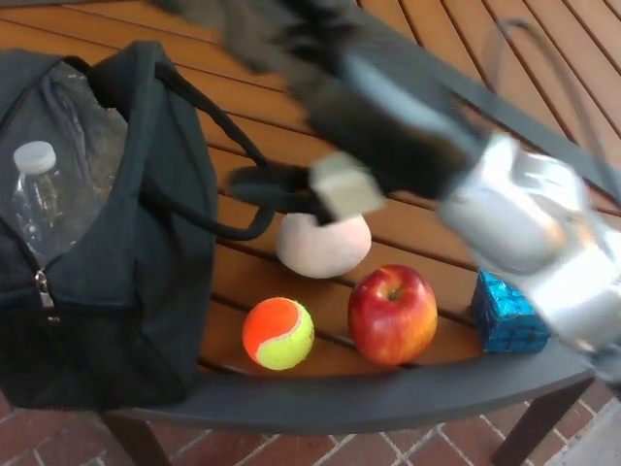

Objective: Pick up a rubric cube, an apple, a tennis ball, a soft toy, a bottle from the table and put it into the lunch box one by one

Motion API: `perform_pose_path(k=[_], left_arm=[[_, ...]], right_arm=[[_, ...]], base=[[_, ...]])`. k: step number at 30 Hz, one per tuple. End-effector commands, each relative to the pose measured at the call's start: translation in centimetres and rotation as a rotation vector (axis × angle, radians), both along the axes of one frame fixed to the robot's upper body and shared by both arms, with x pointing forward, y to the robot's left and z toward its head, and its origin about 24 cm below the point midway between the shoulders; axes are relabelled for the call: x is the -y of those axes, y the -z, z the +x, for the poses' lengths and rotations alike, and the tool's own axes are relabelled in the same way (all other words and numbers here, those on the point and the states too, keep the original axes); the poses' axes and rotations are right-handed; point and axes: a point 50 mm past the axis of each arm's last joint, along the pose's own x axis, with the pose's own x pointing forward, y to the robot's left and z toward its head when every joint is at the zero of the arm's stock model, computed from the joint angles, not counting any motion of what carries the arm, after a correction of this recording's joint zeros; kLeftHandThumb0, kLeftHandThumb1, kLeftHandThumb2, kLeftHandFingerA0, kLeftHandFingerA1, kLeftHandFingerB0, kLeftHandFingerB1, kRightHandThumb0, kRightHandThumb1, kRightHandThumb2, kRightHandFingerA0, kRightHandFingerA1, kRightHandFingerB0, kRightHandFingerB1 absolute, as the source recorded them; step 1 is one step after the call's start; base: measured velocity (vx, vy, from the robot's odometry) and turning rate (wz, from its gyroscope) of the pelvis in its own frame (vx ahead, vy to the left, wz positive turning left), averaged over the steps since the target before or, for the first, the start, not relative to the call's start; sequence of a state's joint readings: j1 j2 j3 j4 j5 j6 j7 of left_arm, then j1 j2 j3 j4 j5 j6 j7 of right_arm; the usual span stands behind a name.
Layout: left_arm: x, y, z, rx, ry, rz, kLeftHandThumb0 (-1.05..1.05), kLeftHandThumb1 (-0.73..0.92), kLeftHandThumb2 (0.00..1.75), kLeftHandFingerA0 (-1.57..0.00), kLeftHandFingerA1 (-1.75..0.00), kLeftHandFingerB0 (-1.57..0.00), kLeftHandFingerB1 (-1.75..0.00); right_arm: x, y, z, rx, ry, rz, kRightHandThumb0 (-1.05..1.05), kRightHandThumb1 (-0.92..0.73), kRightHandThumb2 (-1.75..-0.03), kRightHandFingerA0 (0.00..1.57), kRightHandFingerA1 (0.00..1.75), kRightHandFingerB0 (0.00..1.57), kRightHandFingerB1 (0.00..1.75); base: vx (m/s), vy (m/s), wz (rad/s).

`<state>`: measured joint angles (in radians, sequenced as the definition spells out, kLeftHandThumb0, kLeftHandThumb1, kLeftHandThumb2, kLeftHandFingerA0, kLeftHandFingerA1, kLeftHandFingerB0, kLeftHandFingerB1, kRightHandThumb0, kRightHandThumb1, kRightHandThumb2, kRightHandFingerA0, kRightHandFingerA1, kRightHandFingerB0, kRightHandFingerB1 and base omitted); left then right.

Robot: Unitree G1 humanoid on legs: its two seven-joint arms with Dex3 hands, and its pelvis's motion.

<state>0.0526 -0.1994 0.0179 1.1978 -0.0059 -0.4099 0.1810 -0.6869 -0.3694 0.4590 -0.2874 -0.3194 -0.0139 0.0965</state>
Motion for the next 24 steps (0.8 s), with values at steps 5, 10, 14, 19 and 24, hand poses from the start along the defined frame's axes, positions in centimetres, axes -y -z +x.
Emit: perform_pose_path(k=[5,10,14,19,24], left_arm=[[-2.4,0.2,-2.2,-0.001,-0.057,0.025,-0.1,0.58,0.95,-1.09,-1.08,-1.0,-1.02],[-2.8,0.1,-2.1,0.009,-0.087,0.028,-0.09,0.53,1.05,-1.08,-1.09,-1.02,-1.03],[-3.2,0.2,-2.3,0.0,-0.112,0.03,-0.09,0.56,1.01,-1.07,-1.08,-1.01,-1.04],[-3.7,0.2,-2.6,-0.01,-0.12,0.047,-0.05,0.58,0.95,-1.05,-1.11,-1.01,-1.05],[-3.9,0.3,-2.9,-0.014,-0.128,0.045,-0.04,0.54,0.99,-1.05,-1.13,-1.04,-1.04]], right_arm=[[10.1,2.4,-3.2,-0.229,0.333,-0.361,-0.8,-0.56,-0.97,0.01,0.34,0.08,0.27],[12.9,4.7,-2.9,-0.395,0.414,-0.517,-0.94,-0.6,-0.97,0.0,0.07,0.05,0.1],[14.0,6.3,-2.7,-0.509,0.443,-0.594,-0.96,-0.57,-0.93,0.0,0.01,0.05,0.08],[14.5,8.4,-2.1,-0.61,0.459,-0.632,-0.95,-0.55,-0.92,0.0,0.0,0.07,0.06],[14.5,9.4,-1.1,-0.664,0.476,-0.627,-0.92,-0.53,-0.89,0.0,0.01,0.08,0.06]], base=[[0.0,0.0,0.0],[0.0,0.0,0.0],[0.0,0.0,0.0],[0.0,0.0,0.0],[0.0,0.0,0.0]])
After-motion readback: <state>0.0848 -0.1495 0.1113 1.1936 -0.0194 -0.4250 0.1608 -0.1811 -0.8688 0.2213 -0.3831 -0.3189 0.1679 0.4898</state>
